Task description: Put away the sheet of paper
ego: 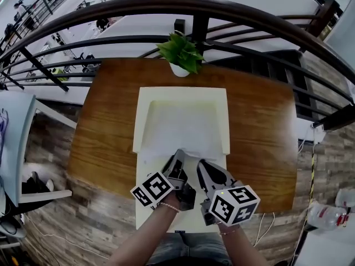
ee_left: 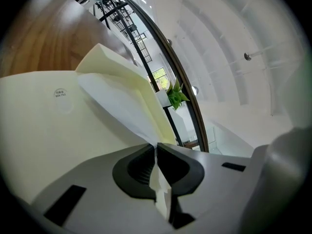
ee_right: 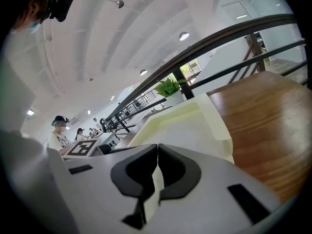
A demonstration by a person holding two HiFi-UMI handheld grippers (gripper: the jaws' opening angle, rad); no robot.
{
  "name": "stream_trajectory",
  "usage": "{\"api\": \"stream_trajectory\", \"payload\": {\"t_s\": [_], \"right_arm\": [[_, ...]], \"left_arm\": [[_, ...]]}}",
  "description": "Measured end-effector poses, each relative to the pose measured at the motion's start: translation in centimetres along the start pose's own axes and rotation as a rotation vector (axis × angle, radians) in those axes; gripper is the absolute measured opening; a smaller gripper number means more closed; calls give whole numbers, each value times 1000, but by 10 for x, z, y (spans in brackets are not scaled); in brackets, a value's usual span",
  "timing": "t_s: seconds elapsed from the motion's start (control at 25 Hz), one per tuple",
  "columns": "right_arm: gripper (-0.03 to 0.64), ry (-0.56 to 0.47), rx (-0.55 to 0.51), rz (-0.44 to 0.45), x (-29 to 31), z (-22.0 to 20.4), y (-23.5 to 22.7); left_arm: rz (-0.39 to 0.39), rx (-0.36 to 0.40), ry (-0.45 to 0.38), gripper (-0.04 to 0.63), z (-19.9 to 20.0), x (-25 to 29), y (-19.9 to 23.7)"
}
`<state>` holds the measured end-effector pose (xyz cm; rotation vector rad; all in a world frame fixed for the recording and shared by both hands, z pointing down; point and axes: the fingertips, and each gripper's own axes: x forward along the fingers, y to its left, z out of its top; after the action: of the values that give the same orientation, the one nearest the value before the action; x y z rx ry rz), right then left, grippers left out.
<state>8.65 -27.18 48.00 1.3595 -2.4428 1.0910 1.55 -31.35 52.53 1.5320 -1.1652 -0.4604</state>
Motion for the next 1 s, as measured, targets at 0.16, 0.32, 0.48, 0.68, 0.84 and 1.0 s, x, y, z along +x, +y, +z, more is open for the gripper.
{"api": "stream_trajectory", "payload": {"t_s": [0.16, 0.32, 0.48, 0.68, 0.84, 1.0], "right_arm": [[28, 4, 5, 5, 3, 2, -1], [28, 13, 8, 5, 4, 0, -1], [28, 14, 12, 3, 4, 0, -4], [28, 15, 20, -3, -1, -1, -6], [28, 14, 22, -10, -2, -3, -9], [28, 17, 10, -14, -5, -4, -10]], "left_arm": [[15, -23, -19, 23, 6, 11, 1], [9, -35, -24, 23, 9, 19, -3], [18, -15, -11, 25, 11, 25, -2], [35, -27, -3, 25, 10, 23, 2], [51, -35, -1, 25, 10, 20, 5], [87, -34, -1, 51, 10, 17, 10]]}}
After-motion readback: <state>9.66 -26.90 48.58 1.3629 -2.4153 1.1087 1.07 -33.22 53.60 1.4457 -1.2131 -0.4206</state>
